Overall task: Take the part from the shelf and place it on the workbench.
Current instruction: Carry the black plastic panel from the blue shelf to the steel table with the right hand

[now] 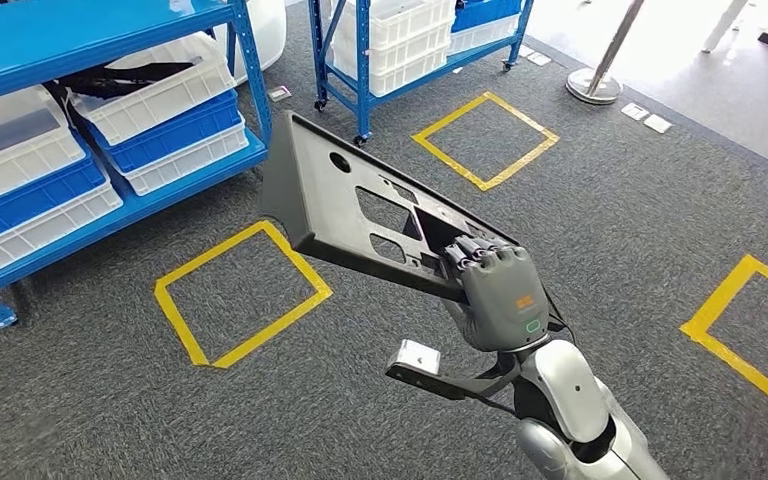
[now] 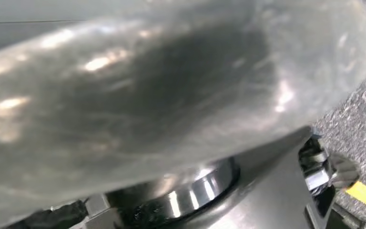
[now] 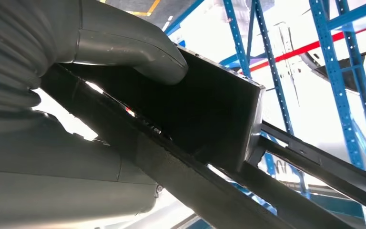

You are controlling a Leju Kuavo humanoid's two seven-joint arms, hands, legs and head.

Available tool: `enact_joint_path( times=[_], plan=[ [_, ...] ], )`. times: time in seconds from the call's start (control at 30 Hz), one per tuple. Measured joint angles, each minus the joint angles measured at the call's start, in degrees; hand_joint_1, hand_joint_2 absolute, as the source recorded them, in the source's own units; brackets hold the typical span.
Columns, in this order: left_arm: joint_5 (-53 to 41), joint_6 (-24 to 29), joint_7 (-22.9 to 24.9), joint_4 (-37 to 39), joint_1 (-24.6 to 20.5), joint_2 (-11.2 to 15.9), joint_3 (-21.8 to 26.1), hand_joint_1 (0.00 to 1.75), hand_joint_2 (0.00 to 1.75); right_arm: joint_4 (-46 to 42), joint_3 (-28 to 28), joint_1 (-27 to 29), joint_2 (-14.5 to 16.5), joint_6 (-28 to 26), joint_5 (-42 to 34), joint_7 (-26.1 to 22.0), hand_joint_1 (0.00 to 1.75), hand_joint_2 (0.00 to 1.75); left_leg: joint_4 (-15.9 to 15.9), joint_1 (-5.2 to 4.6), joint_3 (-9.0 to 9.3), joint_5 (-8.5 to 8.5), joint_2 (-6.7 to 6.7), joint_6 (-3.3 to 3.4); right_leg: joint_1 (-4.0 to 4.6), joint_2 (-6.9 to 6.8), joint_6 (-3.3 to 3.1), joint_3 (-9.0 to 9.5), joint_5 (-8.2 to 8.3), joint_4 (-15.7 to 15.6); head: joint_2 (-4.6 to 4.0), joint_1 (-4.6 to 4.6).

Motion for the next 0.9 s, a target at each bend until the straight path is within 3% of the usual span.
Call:
enact_joint_path(
  times=[0.07, 0.1, 0.13, 0.17, 0.23, 0.3, 0.4, 0.47, 0.57, 0.6, 0.63, 0.67, 0.73, 0.8, 0.83, 0.9],
  plan=[
    [-0.1, 0.0, 0.0, 0.1, 0.0, 0.0, 0.2, 0.0, 0.0, 0.0, 0.0, 0.0, 0.0, 0.0, 0.0, 0.0, 1.75, 1.75, 0.0, -0.07, -1.23, 0.87, 1.0, 0.24, -0.04, -0.85, -0.05, -2.94, -3.99, 7.9, 0.0, 0.21],
    [-0.1, 0.0, 0.0, 0.1, 0.0, 0.0, 0.3, 0.0, 0.0, 0.1, 0.0, 0.0, 0.0, 0.0, 0.0, 0.0, 1.75, 1.75, 0.0, -0.09, -1.78, 1.27, 1.49, 0.18, -0.12, -1.02, 0.19, -3.61, -5.22, 10.7, 0.0, 0.24],
    [-0.1, 0.0, 0.0, 0.2, 0.0, 0.0, 0.3, 0.0, 0.0, 0.1, 0.0, 0.1, 0.0, 0.0, 0.0, 0.0, 1.75, 1.75, 0.1, -0.11, -2.24, 1.6, 1.94, 0.07, -0.21, -1.15, 0.59, -3.13, -5.62, 11.3, 0.0, 0.24],
    [-0.1, 0.0, 0.0, 0.2, -0.1, 0.0, 0.3, 0.0, 0.0, 0.2, 0.0, 0.1, 0.0, 0.0, 0.0, 0.0, 1.75, 1.75, 0.1, -0.1, -2.58, 1.88, 2.31, -0.09, -0.3, -1.35, 1.05, -1.36, -5.26, 9.5, 0.0, 0.25],
    [-0.1, -0.1, -0.1, 0.3, -0.1, -0.1, 0.4, 0.0, 0.0, 0.2, 0.0, 0.0, 0.0, 0.0, 0.0, 0.0, 1.75, 1.75, 0.1, -0.18, -2.97, 2.3, 2.93, -0.55, -0.34, -2.52, 1.68, 4.78, -3.66, 0.8, 0.0, 0.26],
    [-0.1, -0.2, -0.1, 0.3, -0.2, -0.2, 0.4, 0.0, 0.0, 0.2, 0.0, -0.1, 0.0, 0.0, 0.0, 0.0, 1.75, 1.75, 0.1, -0.45, -3.18, 2.65, 3.42, -1.17, -0.09, -3.45, 1.23, 8.94, -2.56, -5.5, 0.0, 0.19],
    [-0.1, -0.2, -0.1, 0.3, -0.3, -0.2, 0.5, 0.0, 0.0, 0.2, 0.0, -0.1, 0.0, 0.0, 0.0, 0.0, 1.75, 1.75, 0.1, -0.44, -3.35, 3.09, 3.87, -2.22, 0.05, -2.98, -0.13, 8.91, -1.92, -6.2, 0.0, 0.08],
    [-0.1, -0.2, -0.1, 0.3, -0.3, -0.2, 0.6, 0.0, 0.0, 0.2, 0.0, -0.1, 0.0, 0.0, 0.0, 0.0, 1.75, 1.75, 2.0, -0.2, -4.12, 1.57, 2.95, -2.78, -0.37, -2.55, -1.07, 8.66, -1.4, -6.4, 0.0, 0.01],
    [-0.1, -0.2, -0.2, 0.5, -0.2, -0.2, 0.8, 0.0, 0.0, 0.2, 0.1, -0.1, 0.0, 0.0, 0.0, 0.0, 1.75, 1.75, 12.3, -0.11, -8.32, -4.45, 1.03, -3.12, -0.37, -1.96, -2.04, 8.28, -0.86, -6.4, 0.0, -0.12],
    [-0.1, -0.2, -0.2, 0.5, -0.2, -0.2, 0.9, 0.0, 0.0, 0.2, 0.2, -0.1, 0.0, 0.1, 0.0, 0.0, 1.75, 1.75, 15.5, -0.11, -9.6, -5.65, 0.84, -3.18, -0.26, -1.67, -2.12, 8.09, -0.78, -6.3, 0.0, -0.12],
    [-0.1, -0.2, -0.2, 0.6, -0.2, -0.2, 1.0, 0.0, 0.0, 0.2, 0.3, -0.1, 0.0, 0.1, 0.0, 0.0, 1.75, 1.75, 16.8, -0.1, -10.0, -5.74, 0.77, -3.21, -0.2, -1.34, -2.15, 7.93, -0.71, -6.2, 0.0, -0.13],
    [-0.1, -0.2, -0.2, 0.7, -0.2, -0.2, 1.1, 0.0, 0.0, 0.2, 0.4, -0.1, 0.0, 0.1, 0.0, 0.0, 1.75, 1.75, 15.8, -0.05, -9.27, -4.74, 0.73, -3.22, -0.19, -0.97, -2.13, 7.83, -0.67, -6.1, 0.0, -0.14],
    [-0.2, -0.2, -0.2, 0.7, -0.2, -0.2, 1.2, 0.0, 0.0, 0.2, 0.5, -0.1, 0.1, 0.1, 0.0, 0.0, 1.75, 1.75, 8.9, 0.26, -5.4, -1.21, -0.05, -3.21, -0.24, -0.21, -1.99, 7.66, -0.7, -5.6, 0.0, -0.16],
    [-0.6, -0.1, -0.3, 0.9, -0.3, -0.2, 1.4, 0.0, 0.0, 0.2, 0.7, -0.3, 0.1, 0.3, -0.1, 0.0, 1.75, 1.75, 3.1, 0.51, -2.59, 0.52, -1.49, -3.14, 0.02, 0.44, -1.56, 6.97, -0.71, -4.8, 0.0, -0.11],
    [-0.9, -0.2, -0.5, 1.0, -0.3, -0.2, 1.5, 0.0, 0.0, 0.2, 0.7, -0.3, 0.2, 0.4, -0.2, 0.1, 1.75, 1.75, 2.0, 0.45, -2.32, 0.57, -1.96, -2.98, 0.09, 0.76, -1.19, 6.5, -0.59, -4.6, 0.0, -0.1],
    [-1.5, -0.2, -0.8, 1.1, -0.5, -0.3, 1.9, 0.0, 0.0, 0.2, 0.9, -0.4, 0.2, 0.6, -0.9, 0.1, 1.75, 1.75, 1.9, 0.1, -2.75, 0.82, -1.44, -2.27, 0.03, 1.47, -0.34, 5.74, -0.12, -4.6, 0.0, -0.08]
  ],
)
